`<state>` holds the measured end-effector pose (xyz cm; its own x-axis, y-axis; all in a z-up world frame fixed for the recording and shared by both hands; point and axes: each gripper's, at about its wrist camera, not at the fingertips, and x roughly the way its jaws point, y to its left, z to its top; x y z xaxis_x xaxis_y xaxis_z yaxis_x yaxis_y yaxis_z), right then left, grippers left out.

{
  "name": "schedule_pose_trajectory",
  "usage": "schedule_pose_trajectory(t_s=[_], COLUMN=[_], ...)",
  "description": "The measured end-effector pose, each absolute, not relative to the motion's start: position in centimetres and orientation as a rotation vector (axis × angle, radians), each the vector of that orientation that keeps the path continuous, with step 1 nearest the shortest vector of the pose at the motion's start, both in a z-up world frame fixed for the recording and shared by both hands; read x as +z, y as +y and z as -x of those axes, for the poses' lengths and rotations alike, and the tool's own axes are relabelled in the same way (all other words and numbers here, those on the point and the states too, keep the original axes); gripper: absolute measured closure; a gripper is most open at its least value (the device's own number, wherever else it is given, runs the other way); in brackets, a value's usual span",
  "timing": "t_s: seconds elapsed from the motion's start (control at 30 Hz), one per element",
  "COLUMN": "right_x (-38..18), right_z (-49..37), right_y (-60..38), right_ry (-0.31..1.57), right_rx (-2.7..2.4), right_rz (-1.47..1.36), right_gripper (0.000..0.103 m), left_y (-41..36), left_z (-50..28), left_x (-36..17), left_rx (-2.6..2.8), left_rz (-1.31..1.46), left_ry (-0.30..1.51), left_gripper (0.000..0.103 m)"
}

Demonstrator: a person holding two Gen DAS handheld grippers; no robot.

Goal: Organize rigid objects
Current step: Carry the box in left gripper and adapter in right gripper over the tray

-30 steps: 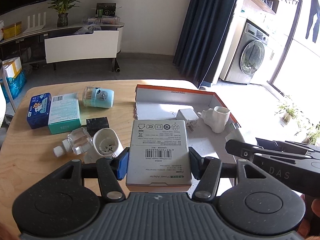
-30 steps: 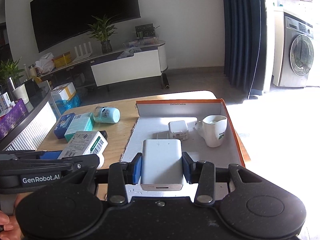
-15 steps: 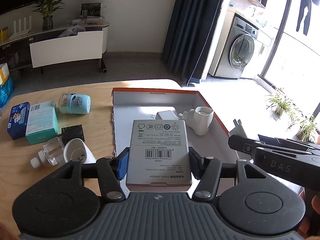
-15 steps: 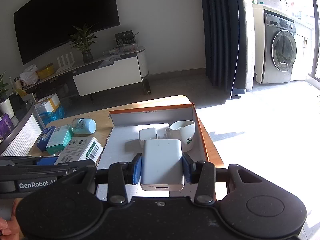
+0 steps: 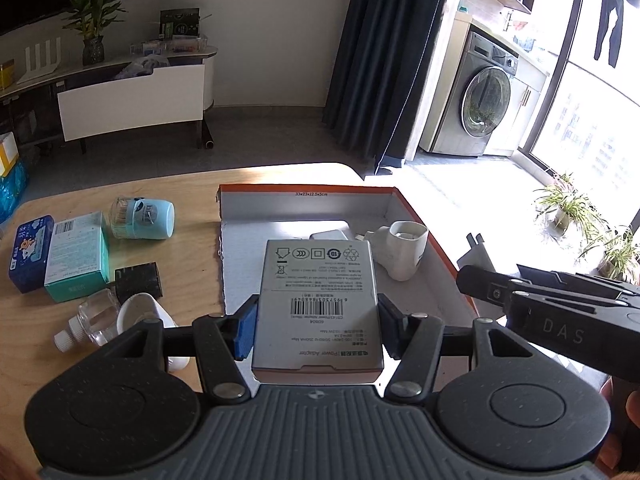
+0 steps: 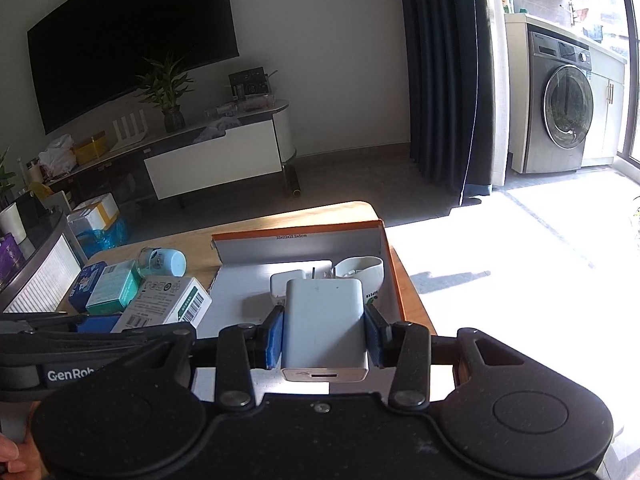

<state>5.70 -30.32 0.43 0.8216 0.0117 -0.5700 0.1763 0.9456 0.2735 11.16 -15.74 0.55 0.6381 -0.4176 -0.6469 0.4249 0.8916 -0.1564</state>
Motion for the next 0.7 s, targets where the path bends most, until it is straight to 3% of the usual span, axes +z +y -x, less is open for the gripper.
schedule_pose_trajectory(t_s=[0.7], right_x=[0.7], right_z=[-7.4], right_y=[-31.0], right_ry=[0.596], right_rx=[-0.082], right_rz=[-0.314], right_gripper=[0.053], left_y=[-17.3], left_z=[-12.4], left_x=[0.1], left_rx=[-0.481], left_rz=[-0.017], left_ry=[0.752], left_gripper=[0.044])
